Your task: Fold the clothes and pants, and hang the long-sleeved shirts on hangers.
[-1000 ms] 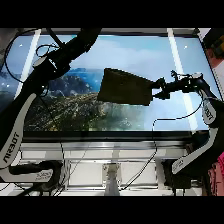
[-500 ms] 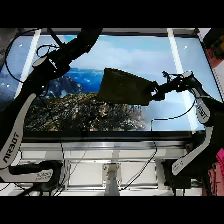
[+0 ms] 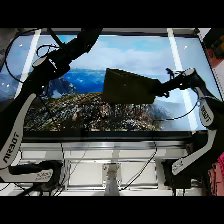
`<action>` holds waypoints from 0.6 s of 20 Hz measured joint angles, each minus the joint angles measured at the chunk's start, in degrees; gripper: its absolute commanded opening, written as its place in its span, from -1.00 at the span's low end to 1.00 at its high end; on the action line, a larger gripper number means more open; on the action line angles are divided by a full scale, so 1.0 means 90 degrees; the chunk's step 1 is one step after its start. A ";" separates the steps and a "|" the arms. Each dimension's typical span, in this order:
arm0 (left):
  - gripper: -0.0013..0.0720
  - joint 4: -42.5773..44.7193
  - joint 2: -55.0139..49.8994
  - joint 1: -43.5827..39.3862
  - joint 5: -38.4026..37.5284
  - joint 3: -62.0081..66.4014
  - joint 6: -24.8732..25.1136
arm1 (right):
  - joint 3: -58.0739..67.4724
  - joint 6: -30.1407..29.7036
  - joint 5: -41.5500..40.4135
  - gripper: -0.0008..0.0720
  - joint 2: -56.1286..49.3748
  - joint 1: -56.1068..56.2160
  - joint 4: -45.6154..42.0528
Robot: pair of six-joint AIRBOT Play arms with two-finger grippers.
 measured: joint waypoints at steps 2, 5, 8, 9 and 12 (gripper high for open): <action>0.92 0.0000 0.0000 0.0000 0.0000 0.0000 -0.0051 | 0.0168 0.0187 0.0146 -0.91 0.0236 -0.0595 -0.0469; 0.92 -0.0002 0.0000 -0.0002 0.0000 0.0000 -0.0129 | 0.0682 0.0440 0.0372 -0.91 0.0415 -0.1700 -0.1209; 0.92 0.0000 0.0000 -0.0010 0.0002 0.0000 -0.0134 | 0.1294 0.0614 0.0457 -0.91 0.0486 -0.2693 -0.1690; 0.92 0.0000 0.0000 -0.0024 0.0000 0.0000 -0.0138 | 0.1452 0.0646 0.0449 -0.91 0.0498 -0.2939 -0.1807; 0.92 0.0000 0.0000 -0.0083 0.0002 0.0000 -0.0155 | 0.1736 0.0712 0.0359 -0.91 0.0503 -0.3422 -0.2229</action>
